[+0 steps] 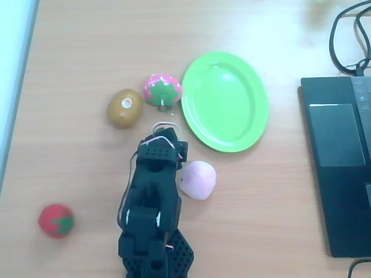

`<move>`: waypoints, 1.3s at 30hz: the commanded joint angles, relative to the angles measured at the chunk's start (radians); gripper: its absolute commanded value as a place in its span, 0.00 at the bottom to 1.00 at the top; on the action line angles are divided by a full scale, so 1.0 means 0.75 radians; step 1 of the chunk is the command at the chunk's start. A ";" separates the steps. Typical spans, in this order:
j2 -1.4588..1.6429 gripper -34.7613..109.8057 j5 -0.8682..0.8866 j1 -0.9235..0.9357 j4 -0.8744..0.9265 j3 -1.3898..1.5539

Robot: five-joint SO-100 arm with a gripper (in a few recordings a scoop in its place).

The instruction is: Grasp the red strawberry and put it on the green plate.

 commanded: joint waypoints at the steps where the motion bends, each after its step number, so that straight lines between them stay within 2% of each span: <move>1: 0.029 0.43 -0.008 -0.010 -0.008 -0.008; 10: 0.059 0.36 0.098 -0.053 -0.022 0.018; 16: 0.086 0.20 0.170 -0.088 -0.022 0.014; 24: 0.213 0.19 0.250 -0.151 -0.016 0.055; 34: 0.869 0.18 0.247 -0.342 -0.014 0.276; 39: 0.548 0.18 0.196 -0.530 0.125 -0.061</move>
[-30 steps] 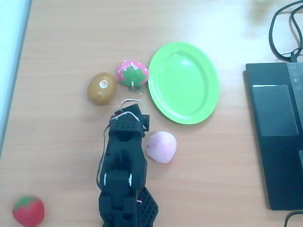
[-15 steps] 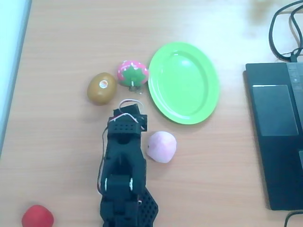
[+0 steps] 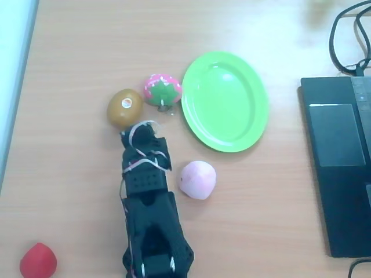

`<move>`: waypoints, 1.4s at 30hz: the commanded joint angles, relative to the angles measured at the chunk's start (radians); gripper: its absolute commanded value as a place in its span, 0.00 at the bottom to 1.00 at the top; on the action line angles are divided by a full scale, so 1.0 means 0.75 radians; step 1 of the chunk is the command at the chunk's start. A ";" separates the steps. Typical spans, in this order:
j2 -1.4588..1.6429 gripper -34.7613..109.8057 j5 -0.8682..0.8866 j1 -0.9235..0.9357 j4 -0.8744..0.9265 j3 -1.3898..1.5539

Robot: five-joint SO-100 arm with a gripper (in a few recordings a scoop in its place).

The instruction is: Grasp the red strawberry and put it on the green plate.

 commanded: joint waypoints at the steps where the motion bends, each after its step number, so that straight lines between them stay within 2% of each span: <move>1: -0.205 0.18 -0.088 -0.188 0.137 -0.286; 6: -0.534 0.20 -0.166 -0.532 0.397 -0.681; 10: -0.681 0.29 -0.225 -0.773 0.534 -0.847; 13: -0.749 0.39 -0.225 -0.933 0.646 -0.937; 20: -0.792 0.50 -0.219 -1.217 0.787 -0.935; 23: -0.789 0.53 -0.223 -1.305 0.792 -0.882; 42: -0.683 0.60 -0.155 -1.788 0.841 -0.736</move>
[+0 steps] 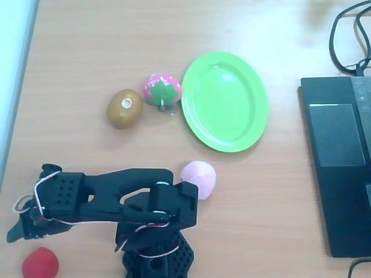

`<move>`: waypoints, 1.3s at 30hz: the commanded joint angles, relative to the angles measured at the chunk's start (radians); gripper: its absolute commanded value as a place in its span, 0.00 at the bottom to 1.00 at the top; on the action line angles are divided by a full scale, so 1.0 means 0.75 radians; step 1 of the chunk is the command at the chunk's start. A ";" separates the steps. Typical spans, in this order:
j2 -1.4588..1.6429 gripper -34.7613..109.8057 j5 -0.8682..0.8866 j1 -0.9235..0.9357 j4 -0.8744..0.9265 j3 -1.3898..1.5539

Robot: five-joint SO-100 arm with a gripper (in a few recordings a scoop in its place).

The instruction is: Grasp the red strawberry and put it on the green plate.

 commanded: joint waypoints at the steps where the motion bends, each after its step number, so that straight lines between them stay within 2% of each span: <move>1: 0.076 0.61 -0.004 -0.084 0.035 0.039; 13: 0.080 0.62 0.012 -0.237 0.072 0.104; 39: -0.329 0.54 0.055 -0.284 -0.262 0.067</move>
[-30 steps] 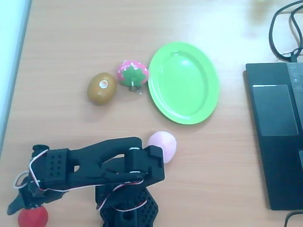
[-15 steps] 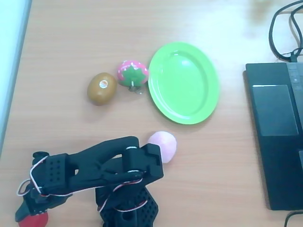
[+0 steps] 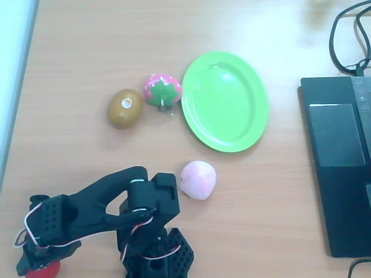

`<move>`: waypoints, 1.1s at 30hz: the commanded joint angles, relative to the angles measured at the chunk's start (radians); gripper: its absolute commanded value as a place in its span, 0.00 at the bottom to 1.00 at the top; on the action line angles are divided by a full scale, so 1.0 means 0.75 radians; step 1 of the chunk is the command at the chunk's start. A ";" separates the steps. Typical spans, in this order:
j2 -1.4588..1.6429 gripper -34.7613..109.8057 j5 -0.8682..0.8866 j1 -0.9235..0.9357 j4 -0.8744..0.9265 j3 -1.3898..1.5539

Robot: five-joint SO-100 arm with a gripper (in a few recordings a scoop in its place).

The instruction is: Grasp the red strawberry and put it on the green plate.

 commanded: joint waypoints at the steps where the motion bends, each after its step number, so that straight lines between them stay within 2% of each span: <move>1: -0.031 0.53 0.006 -0.025 -0.012 -0.051; 21: -0.254 0.51 0.137 0.022 -0.059 -0.192; 33: -0.264 0.53 0.121 -0.022 -0.043 -0.198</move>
